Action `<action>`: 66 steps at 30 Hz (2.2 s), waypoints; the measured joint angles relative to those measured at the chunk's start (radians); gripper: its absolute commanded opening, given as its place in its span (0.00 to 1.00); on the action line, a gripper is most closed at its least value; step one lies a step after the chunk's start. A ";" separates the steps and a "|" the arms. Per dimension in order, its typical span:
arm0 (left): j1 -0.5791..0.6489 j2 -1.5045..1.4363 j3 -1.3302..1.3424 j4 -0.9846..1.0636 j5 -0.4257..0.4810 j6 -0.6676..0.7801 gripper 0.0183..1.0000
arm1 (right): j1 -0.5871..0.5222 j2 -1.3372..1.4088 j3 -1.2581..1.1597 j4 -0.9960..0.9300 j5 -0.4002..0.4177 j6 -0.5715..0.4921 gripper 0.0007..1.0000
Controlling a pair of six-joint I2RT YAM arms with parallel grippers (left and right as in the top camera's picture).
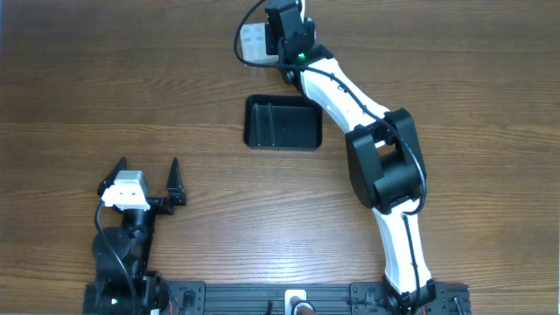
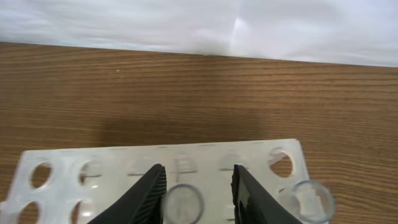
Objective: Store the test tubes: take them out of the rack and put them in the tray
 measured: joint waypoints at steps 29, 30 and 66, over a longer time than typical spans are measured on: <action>0.000 0.000 0.000 0.000 0.000 0.000 1.00 | 0.002 0.011 0.003 0.029 0.003 -0.019 0.06; 0.000 0.000 0.000 0.000 0.000 0.000 1.00 | 0.002 0.009 0.003 0.026 0.003 -0.023 0.06; 0.000 0.000 0.000 0.000 0.000 0.000 1.00 | 0.022 -0.280 -0.144 -0.603 -0.237 0.143 0.02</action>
